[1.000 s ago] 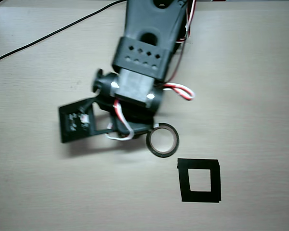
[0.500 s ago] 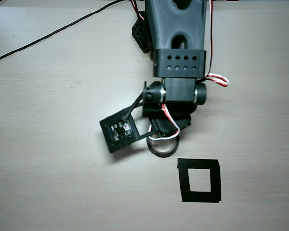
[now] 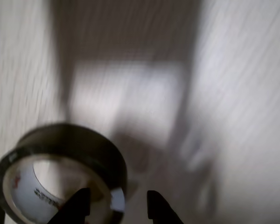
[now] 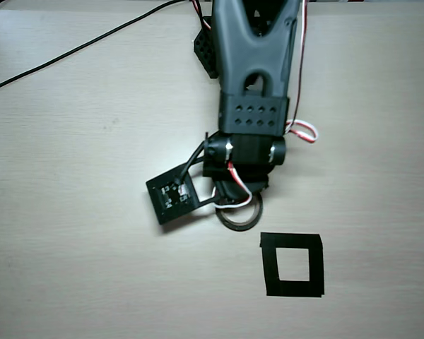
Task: Grasp a tape and put it in the target area.
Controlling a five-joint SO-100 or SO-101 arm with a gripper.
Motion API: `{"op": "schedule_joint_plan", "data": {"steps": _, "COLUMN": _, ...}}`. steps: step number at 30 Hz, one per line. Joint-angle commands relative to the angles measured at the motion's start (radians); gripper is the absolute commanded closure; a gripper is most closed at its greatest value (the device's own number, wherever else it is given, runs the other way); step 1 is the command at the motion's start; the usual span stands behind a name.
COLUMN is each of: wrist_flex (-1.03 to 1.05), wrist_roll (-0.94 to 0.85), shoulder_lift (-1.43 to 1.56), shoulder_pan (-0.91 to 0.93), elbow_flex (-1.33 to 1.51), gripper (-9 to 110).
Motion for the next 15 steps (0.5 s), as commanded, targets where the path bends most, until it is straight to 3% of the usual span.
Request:
{"op": "schedule_joint_plan", "data": {"steps": 1, "wrist_flex": -0.029, "wrist_roll": -0.012, "shoulder_lift": -0.026, "shoulder_pan": 0.014, "elbow_flex": -0.032, "gripper": 89}}
{"op": "schedule_joint_plan", "data": {"steps": 6, "wrist_flex": -0.074, "wrist_roll": -0.014, "shoulder_lift": -0.058, "shoulder_pan": 0.003, "elbow_flex": -0.044, "gripper": 101}}
{"op": "schedule_joint_plan", "data": {"steps": 15, "wrist_flex": 0.018, "wrist_roll": -0.034, "shoulder_lift": 0.008, "shoulder_pan": -0.08, "elbow_flex": -0.127, "gripper": 101}}
